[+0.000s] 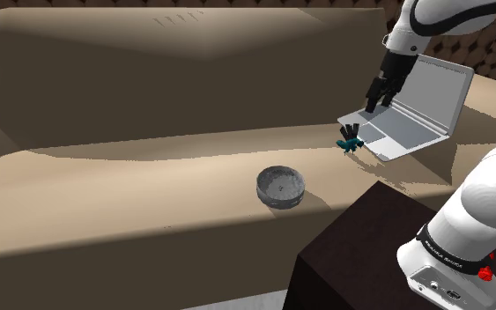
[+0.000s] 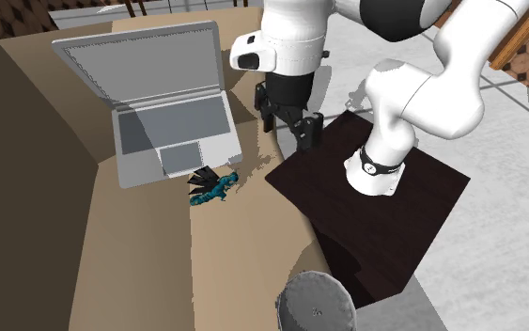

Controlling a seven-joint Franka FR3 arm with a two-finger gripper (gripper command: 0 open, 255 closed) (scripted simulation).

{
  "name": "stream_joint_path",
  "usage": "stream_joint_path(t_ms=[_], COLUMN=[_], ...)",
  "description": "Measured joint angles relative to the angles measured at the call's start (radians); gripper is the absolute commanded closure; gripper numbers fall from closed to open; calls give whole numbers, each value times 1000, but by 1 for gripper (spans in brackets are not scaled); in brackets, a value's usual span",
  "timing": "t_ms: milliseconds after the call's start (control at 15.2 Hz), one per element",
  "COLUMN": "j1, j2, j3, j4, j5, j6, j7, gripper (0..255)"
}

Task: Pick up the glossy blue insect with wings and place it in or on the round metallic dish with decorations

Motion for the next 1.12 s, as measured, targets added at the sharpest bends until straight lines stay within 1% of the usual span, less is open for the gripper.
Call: stream_joint_path(t_ms=[66, 198, 462, 594, 726, 858, 990, 1122], j1=[-2, -5, 2, 25, 37, 76, 124, 168], j2=[32, 65, 180, 263, 310, 401, 496, 584], j3=[-27, -69, -173, -231, -281, -349, -418, -476], j4=[7, -16, -22, -10, -7, 8, 46, 78], j5=[-6, -13, -9, 15, 40, 98, 187, 300], j6=[35, 107, 261, 347, 403, 484, 540, 581], j7=[-24, -60, -155, -210, -267, -347, -445, -556], gripper=[0, 0, 0, 0, 0, 0, 0, 0])
